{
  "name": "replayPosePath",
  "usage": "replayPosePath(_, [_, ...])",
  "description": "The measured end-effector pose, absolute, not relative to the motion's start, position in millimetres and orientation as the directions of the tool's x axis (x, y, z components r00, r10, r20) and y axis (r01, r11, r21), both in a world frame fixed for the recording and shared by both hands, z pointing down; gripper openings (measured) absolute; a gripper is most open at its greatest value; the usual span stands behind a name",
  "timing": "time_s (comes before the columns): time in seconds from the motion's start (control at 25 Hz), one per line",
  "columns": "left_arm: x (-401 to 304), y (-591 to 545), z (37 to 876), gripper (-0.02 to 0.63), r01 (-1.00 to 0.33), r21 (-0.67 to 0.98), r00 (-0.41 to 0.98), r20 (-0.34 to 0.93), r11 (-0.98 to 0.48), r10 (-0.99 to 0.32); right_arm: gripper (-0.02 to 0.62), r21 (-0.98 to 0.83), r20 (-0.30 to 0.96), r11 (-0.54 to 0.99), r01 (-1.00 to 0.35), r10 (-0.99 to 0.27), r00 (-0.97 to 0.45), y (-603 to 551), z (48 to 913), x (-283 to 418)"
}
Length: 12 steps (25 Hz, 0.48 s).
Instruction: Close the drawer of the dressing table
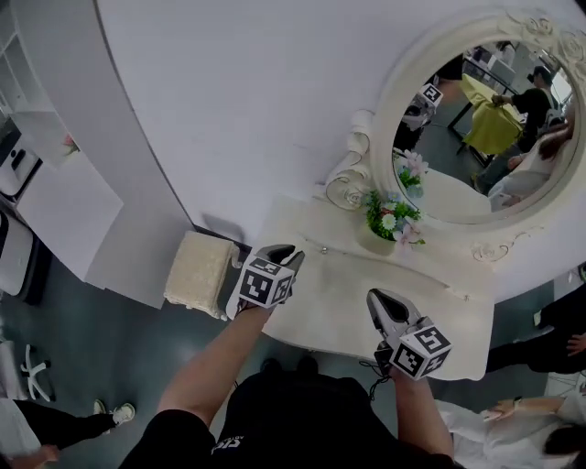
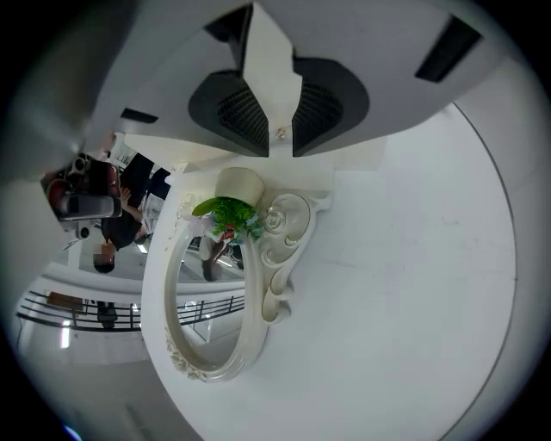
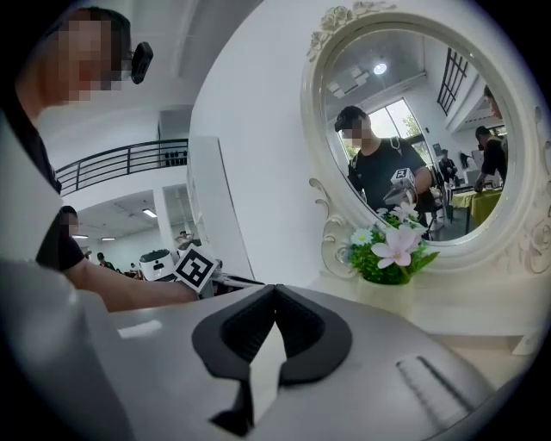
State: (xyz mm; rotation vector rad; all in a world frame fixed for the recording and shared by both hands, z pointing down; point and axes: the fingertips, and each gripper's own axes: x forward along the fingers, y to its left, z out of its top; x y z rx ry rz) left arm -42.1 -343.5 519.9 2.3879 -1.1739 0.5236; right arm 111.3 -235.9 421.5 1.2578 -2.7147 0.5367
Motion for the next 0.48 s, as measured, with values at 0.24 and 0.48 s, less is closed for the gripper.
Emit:
replayPosePath(0.24, [-75.3,-314.6,466.2,0.072,-0.818,0.168,0.564,0.419,-0.549,-0.712,0.011,-0.236,0.171,0.664,-0.710,-0.691,-0.703,-230.0,390.9,89.6])
replayPosePath(0.48, [-103.5,-285.9,425.2,0.057,-0.832,0.147,0.549,0.361,-0.536,-0.754,0.009,-0.233,0.157,0.688,-0.687,-0.671,-0.725,-231.4,374.2,71.1])
